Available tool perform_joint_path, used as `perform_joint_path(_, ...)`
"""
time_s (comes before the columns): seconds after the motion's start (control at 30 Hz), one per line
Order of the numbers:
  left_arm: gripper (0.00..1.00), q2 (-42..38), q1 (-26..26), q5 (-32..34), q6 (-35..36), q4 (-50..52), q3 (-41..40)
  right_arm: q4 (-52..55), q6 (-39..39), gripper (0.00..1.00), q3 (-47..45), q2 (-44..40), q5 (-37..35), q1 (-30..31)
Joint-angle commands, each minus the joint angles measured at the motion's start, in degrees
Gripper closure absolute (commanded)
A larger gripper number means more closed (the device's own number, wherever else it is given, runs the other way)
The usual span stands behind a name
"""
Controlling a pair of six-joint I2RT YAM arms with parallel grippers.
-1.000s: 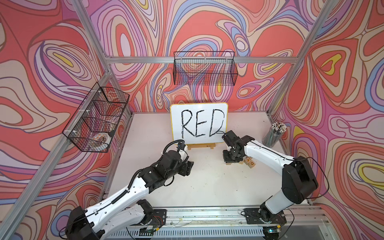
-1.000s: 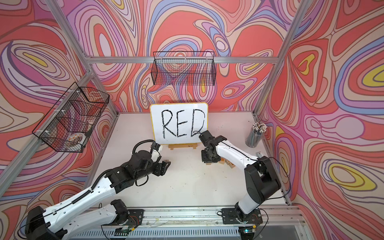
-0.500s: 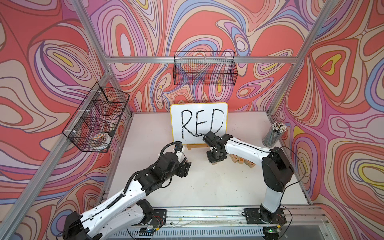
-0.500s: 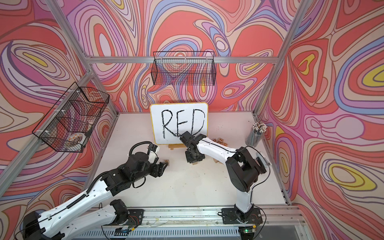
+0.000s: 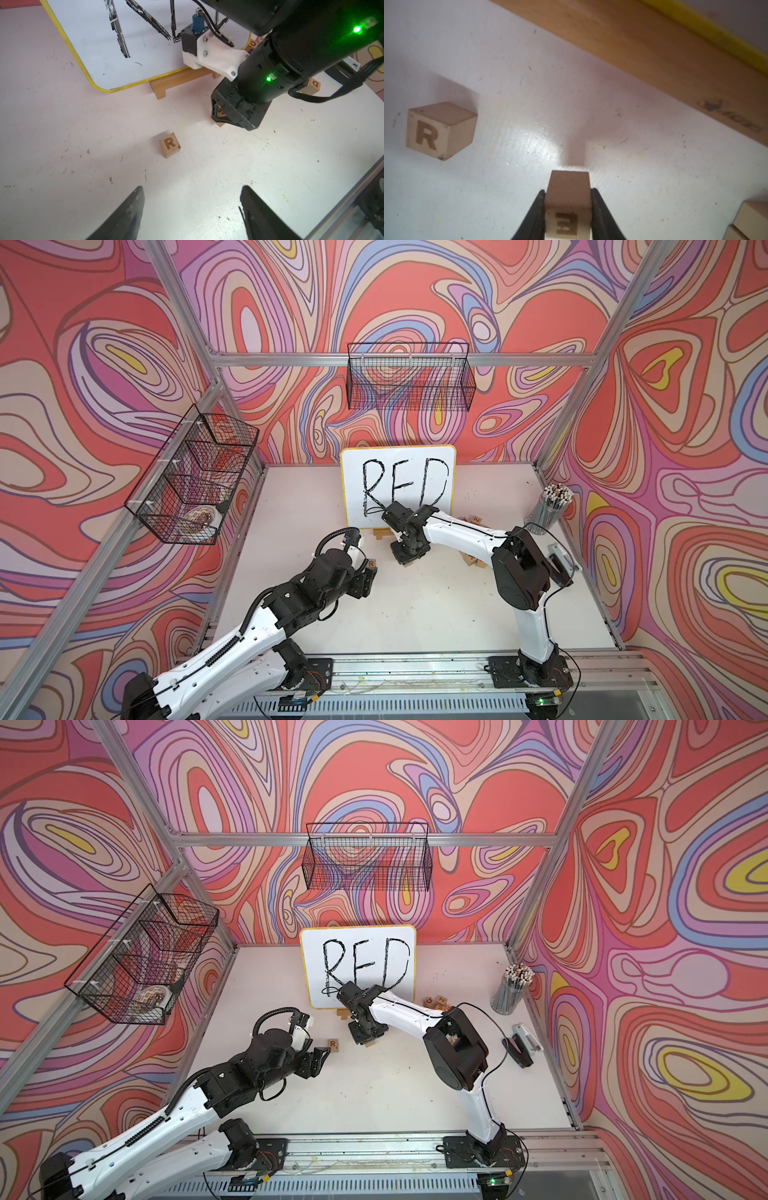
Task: Assemble the uppercase word "red" with letter blocks
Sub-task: Place the letter block at the center of the board.
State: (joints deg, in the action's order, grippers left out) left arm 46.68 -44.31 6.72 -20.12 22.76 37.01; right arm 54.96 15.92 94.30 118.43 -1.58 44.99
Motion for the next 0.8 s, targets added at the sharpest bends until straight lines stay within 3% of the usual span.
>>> perform_joint_path(0.0, 0.24, -0.58, -0.31, 1.04, -0.14, 1.58, -0.67, 1.28, -5.14, 0.81, 2.73, 2.23, 1.14, 0.49)
perform_joint_path(0.77, 0.24, -0.97, -0.33, 1.45, -0.27, 2.02, -1.07, -0.73, -10.19, 0.77, 5.69, 7.38, 4.37, 1.84)
